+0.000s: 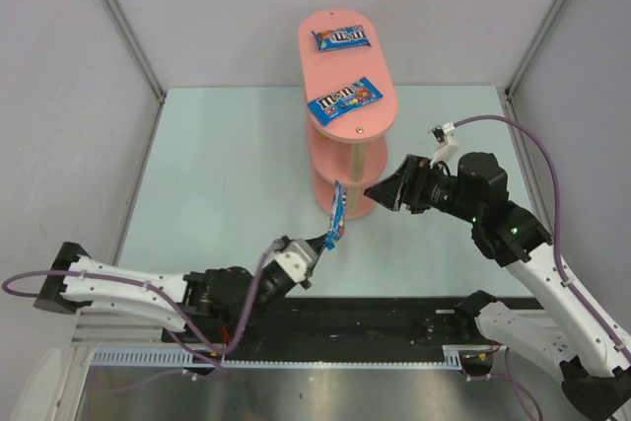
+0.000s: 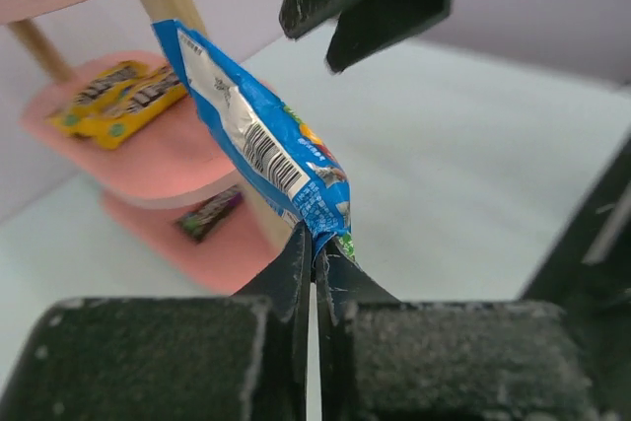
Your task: Place and organize the candy bags onto the shelf
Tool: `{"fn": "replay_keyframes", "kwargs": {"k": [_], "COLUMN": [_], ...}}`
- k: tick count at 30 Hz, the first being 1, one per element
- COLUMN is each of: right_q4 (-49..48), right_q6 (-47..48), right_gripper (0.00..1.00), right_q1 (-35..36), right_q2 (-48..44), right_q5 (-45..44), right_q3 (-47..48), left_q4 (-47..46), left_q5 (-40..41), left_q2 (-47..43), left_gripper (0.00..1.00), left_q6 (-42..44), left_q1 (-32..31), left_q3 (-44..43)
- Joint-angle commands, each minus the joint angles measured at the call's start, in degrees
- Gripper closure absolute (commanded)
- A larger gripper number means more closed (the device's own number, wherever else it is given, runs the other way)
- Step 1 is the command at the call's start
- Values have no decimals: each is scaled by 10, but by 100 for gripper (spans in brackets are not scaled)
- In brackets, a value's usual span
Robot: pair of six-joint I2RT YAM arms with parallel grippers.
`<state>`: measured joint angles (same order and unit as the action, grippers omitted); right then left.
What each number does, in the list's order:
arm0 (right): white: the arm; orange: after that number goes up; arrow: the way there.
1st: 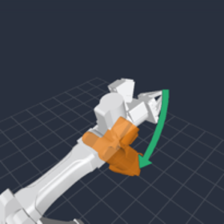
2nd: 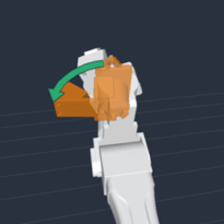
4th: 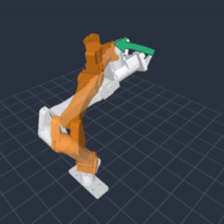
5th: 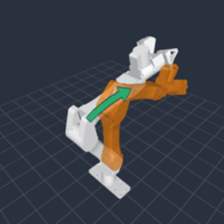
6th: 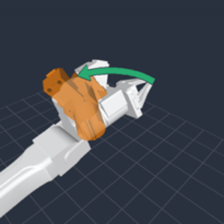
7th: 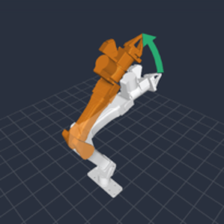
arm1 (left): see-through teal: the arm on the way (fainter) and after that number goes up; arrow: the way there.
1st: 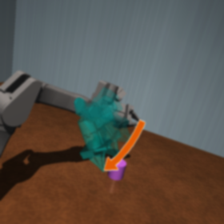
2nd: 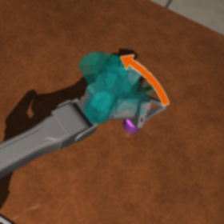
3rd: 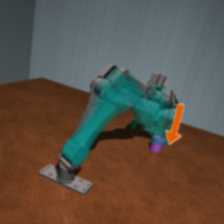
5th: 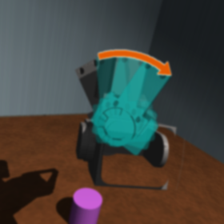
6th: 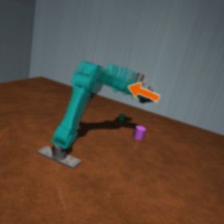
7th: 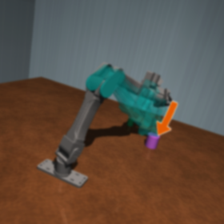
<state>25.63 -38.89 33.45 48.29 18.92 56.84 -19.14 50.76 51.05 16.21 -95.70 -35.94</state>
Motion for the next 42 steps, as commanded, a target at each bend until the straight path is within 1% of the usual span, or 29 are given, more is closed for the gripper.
{"fn": "replay_keyframes", "kwargs": {"k": [1, 2, 3, 4, 5, 6, 7, 8, 9, 10, 12, 13, 14, 15, 16, 17, 18, 19, 20, 22, 24, 25, 26, 28, 29, 32, 35, 38, 42], "right_q4": [-13, -15, -20, -20, -20, -22, -23, -26, -34, -39, -51, -53, -55, -61, -66, -67, -66, -66, -65, -58, -48, -47, -47, -56, -60, -83, -120, -149, -172], "right_q6": [53, 69, 77, 86, 95, 111, 119, 125, 130, 132, 133, 133, 136, 138, 140, 144, 145, 149, 151, 157, 163, 164, 164, 160, 158, 147, 131, 118, 103], "right_gripper": [19, 18, 18, 18, 18, 16, 15, 15, 14, 14, 14, 14, 13, 14, 14, 14, 14, 14, 14, 14, 15, 15, 15, 17, 17, 18, 18, 17, 15], "right_q1": [-14, -15, -15, -16, -16, -17, -20, -25, -28, -31, -42, -45, -51, -58, -60, -63, -68, -70, -73, -77, -80, -83, -83, -86, -86, -87, -87, -87, -87], "right_q2": [-14, -16, -18, -21, -20, -20, -21, -22, -24, -28, -30, -32, -32, -32, -32, -31, -33, -34, -36, -37, -36, -35, -33, -28, -26, -21, -21, -19, -17], "right_q5": [16, 19, 21, 24, 24, 25, 29, 42, 51, 67, 87, 104, 114, 126, 148, 157, 164, 175, 179, 187, 189, 193, 198, 211, 216, 242, 284, 310, 334], "right_q3": [21, 21, 22, 22, 22, 21, 20, 18, 15, 9, 2, -2, -5, -8, -12, -17, -17, -19, -22, -23, -29, -32, -36, -47, -52, -72, -91, -107, -124], "left_q4": [4, -4, -12, -24, -46, -61, -80, -123, -140, -154, -177, -183, -204, -222, -242, -285, -307, -326, -359, -382, -423, -440, -473, -504, -537, -586, -605, -621, -601], "left_q5": [-144, -163, -210, -231, -253, -309, -334, -361, -378, -405, -425, -462, -484, -517, -572, -601, -622, -638, -662, -681, -711, -723, -746, -764, -774, -797, -810, -814, -813], "left_q2": [-101, -116, -130, -162, -175, -190, -208, -214, -217, -218, -207, -199, -185, -175, -167, -159, -143, -139, -133, -121, -111, -93, -83, -48, -34, 12, 44, 56, 49], "left_gripper": [100, 100, 100, 100, 100, 100, 99, 100, 100, 100, 100, 100, 100, 100, 100, 100, 100, 100, 100, 100, 100, 100, 100, 100, 100, 100, 100, 100, 100], "left_q6": [-193, -214, -247, -263, -280, -314, -332, -347, -373, -381, -397, -404, -410, -433, -446, -462, -491, -506, -521, -560, -598, -611, -638, -660, -680, -700, -703, -707, -697], "left_q1": [14, 26, 32, 46, 57, 70, 98, 110, 120, 134, 143, 157, 167, 179, 207, 223, 240, 269, 284, 324, 350, 375, 386, 413, 419, 430, 431, 433, 434], "left_q3": [49, 59, 83, 97, 110, 140, 159, 175, 203, 213, 224, 226, 230, 234, 239, 251, 257, 264, 278, 286, 297, 300, 301, 301, 298, 284, 272, 266, 260]}}
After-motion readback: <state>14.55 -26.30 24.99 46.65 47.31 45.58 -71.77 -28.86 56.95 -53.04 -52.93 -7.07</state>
